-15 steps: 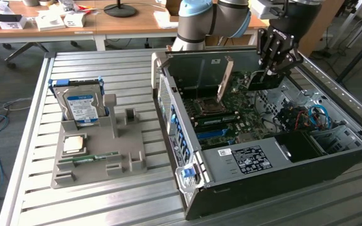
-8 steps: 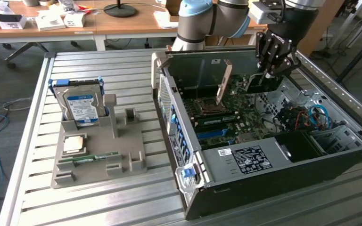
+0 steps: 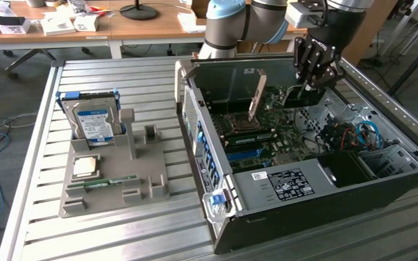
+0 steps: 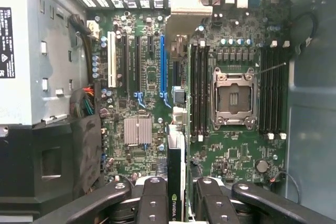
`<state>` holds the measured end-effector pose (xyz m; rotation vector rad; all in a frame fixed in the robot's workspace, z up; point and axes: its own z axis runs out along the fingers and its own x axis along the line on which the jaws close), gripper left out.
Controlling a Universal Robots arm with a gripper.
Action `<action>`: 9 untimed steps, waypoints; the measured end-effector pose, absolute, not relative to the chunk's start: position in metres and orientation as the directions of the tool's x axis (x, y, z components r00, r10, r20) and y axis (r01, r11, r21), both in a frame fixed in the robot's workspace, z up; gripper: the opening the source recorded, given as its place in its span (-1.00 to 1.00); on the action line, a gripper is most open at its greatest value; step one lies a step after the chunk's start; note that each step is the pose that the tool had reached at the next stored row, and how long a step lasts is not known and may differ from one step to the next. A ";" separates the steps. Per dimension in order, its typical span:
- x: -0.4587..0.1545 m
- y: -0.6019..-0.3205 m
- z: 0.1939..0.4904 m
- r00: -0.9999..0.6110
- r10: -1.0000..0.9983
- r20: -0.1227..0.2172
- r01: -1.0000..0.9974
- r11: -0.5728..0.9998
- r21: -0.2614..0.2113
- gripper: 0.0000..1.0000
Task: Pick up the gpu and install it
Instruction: 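Insert the gpu into the slot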
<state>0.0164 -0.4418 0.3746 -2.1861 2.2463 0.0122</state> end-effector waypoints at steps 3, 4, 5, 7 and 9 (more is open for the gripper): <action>0.013 -0.442 0.374 -0.027 -1.000 -0.010 -1.000 0.027 0.001 -0.47; 0.013 -0.442 0.374 -0.027 -1.000 -0.010 -1.000 0.027 0.001 -0.47; 0.013 -0.442 0.374 -0.027 -1.000 -0.010 -1.000 0.027 0.001 -0.47; 0.013 -0.442 0.374 -0.027 -1.000 -0.010 -1.000 0.027 0.001 -0.47; 0.013 -0.442 0.374 -0.027 -1.000 -0.010 -1.000 0.027 0.001 -0.47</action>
